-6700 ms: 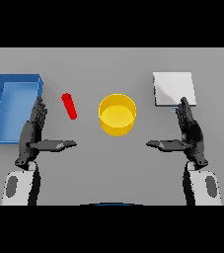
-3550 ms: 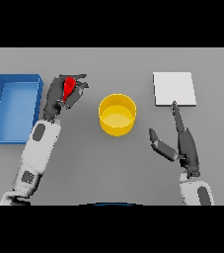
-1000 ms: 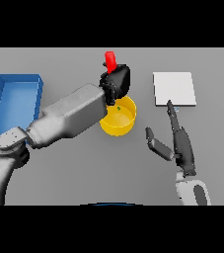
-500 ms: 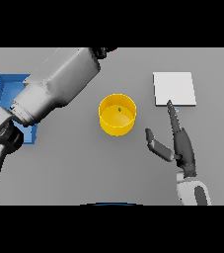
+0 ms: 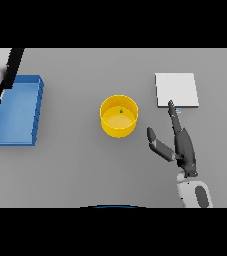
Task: Pick up the red beaker and tilt it to pour out 1 green nut into yellow bowl. Pick up the yellow bowl and place it on the metallic measuring scale.
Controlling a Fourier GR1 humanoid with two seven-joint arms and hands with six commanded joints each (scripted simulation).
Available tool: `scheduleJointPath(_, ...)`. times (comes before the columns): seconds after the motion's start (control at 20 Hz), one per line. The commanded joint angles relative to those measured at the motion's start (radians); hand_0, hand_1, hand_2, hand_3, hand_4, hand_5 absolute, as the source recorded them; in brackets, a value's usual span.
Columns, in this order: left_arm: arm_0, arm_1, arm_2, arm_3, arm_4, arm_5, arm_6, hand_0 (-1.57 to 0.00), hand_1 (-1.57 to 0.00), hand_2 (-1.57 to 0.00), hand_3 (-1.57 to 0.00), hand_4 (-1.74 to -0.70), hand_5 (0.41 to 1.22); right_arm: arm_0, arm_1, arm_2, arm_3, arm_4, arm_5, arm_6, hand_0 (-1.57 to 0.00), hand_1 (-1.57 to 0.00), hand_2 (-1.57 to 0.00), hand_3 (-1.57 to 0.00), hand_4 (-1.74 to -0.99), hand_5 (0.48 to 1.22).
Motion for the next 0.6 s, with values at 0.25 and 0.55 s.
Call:
scheduleJointPath(0.25,0.197,0.136,0.228,-0.018,0.219,0.155,0.12,-1.57,-1.57,-1.57,-1.42,-1.74,1.221,-0.01,-0.006,0.004,0.004,0.002,0.006,0.01,0.0,0.0,0.0,0.0,-1.044,0.654)
scheduleJointPath(0.55,0.437,0.151,0.401,-0.158,0.427,0.244,0.257,-1.57,-1.57,-1.57,-1.47,-1.74,1.221,-0.016,-0.012,0.009,0.003,0.037,-0.015,0.029,0.0,0.0,0.0,0.0,-1.048,0.651)
